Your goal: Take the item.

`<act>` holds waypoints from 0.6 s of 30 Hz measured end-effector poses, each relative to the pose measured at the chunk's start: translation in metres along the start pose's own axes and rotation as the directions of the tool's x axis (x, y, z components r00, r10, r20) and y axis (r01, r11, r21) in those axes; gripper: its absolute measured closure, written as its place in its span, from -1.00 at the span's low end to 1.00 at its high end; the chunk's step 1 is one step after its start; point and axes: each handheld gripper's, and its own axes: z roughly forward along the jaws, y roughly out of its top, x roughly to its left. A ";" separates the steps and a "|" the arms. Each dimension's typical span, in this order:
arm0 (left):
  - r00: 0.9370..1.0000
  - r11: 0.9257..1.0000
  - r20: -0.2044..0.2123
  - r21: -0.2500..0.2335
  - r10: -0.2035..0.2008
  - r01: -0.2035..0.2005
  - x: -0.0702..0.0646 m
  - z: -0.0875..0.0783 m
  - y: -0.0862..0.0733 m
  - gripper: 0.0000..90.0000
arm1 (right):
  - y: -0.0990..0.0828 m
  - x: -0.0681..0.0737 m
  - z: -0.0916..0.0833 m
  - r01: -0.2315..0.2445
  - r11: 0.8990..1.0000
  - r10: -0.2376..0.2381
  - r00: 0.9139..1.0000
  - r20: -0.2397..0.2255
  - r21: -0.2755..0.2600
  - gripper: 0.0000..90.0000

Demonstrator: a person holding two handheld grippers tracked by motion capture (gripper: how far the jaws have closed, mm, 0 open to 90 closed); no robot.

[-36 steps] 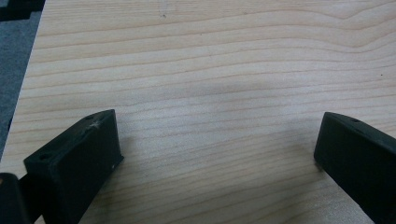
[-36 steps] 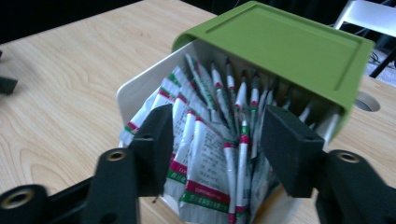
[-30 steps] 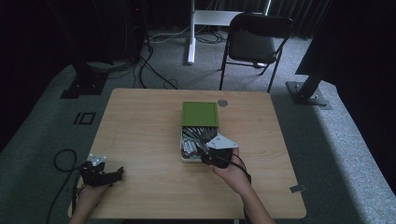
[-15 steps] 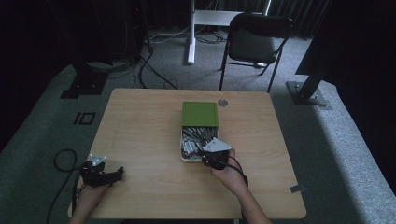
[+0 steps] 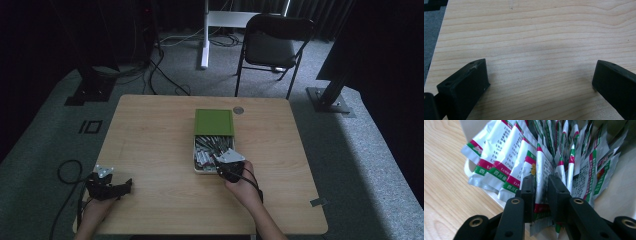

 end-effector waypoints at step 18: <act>1.000 1.000 0.000 0.000 0.000 0.000 0.000 0.000 0.000 -0.97 | 0.014 -0.006 -0.024 -0.076 0.996 0.075 0.996 -0.041 -0.035 0.96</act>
